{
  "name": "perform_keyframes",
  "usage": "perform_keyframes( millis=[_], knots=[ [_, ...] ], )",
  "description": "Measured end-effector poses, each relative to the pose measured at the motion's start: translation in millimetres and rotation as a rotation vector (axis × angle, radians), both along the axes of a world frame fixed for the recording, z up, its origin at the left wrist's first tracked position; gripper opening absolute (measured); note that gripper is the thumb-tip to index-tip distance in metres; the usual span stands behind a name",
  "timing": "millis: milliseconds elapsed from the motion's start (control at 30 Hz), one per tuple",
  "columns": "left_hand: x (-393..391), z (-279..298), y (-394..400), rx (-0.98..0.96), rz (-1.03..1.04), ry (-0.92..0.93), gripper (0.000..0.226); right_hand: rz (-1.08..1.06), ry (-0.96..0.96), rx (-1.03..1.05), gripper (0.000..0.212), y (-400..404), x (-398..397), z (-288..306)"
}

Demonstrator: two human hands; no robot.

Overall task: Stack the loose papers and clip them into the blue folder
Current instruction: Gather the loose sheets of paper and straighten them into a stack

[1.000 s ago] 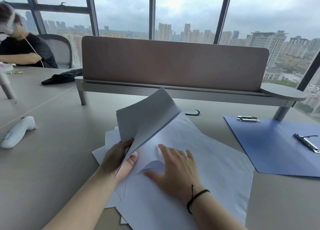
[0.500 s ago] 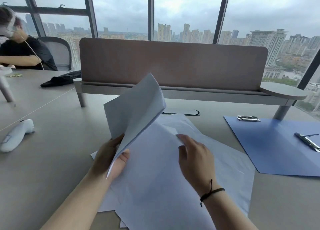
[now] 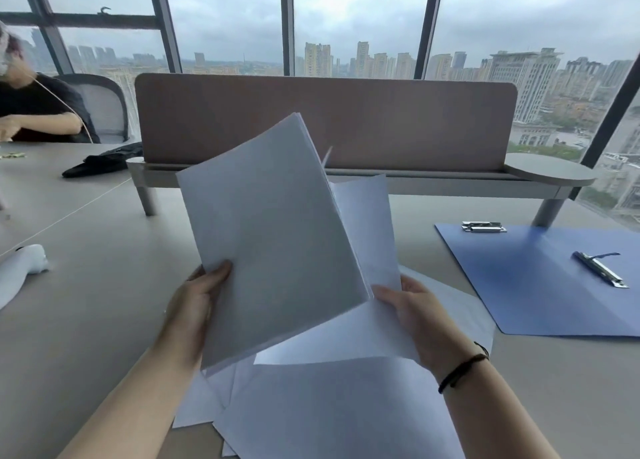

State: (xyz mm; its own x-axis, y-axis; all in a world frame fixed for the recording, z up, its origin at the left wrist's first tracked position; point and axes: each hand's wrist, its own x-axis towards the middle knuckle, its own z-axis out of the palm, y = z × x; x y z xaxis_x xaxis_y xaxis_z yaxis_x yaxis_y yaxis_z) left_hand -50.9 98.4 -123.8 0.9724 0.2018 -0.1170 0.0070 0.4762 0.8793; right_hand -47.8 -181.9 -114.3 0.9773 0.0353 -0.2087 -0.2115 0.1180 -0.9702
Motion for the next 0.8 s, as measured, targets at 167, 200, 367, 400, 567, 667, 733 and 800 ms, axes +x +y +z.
perform_keyframes(
  millis=[167, 200, 367, 400, 567, 667, 733, 800],
  knots=[
    [4.1, -1.0, -2.8, 0.046, 0.023, -0.014, 0.025, 0.055, 0.009, 0.043, 0.019, 6.8, -3.8, 2.5],
    [5.3, -2.6, -2.0, 0.041, 0.015, -0.023, 0.026, 0.068, 0.006, 0.053, 0.020, 7.7, -4.6, 3.1],
    [4.1, -2.2, -0.8, 0.046, -0.002, -0.055, 0.036, -0.047, -0.004, -0.025, 0.026, 8.0, -2.4, 1.9],
    [4.0, -1.6, -0.7, 0.046, -0.006, -0.063, 0.038, -0.089, -0.021, -0.072, 0.029, 7.4, -0.7, 0.8],
    [2.3, 0.1, -0.4, 0.045, -0.040, -0.089, 0.043, -0.121, -0.031, -0.027, 0.035, 3.7, 0.6, 1.0],
    [0.9, 1.9, -4.1, 0.049, -0.041, -0.087, 0.039, -0.027, -0.024, 0.088, 0.026, 2.9, -3.2, 4.3],
    [0.8, 1.1, -6.7, 0.073, -0.025, -0.095, 0.035, 0.027, -0.039, 0.131, 0.022, 4.7, -5.4, 4.5],
    [0.9, -0.6, -10.4, 0.131, -0.002, -0.102, 0.030, 0.058, -0.054, 0.153, 0.028, 9.2, -8.2, 4.5]
  ],
)
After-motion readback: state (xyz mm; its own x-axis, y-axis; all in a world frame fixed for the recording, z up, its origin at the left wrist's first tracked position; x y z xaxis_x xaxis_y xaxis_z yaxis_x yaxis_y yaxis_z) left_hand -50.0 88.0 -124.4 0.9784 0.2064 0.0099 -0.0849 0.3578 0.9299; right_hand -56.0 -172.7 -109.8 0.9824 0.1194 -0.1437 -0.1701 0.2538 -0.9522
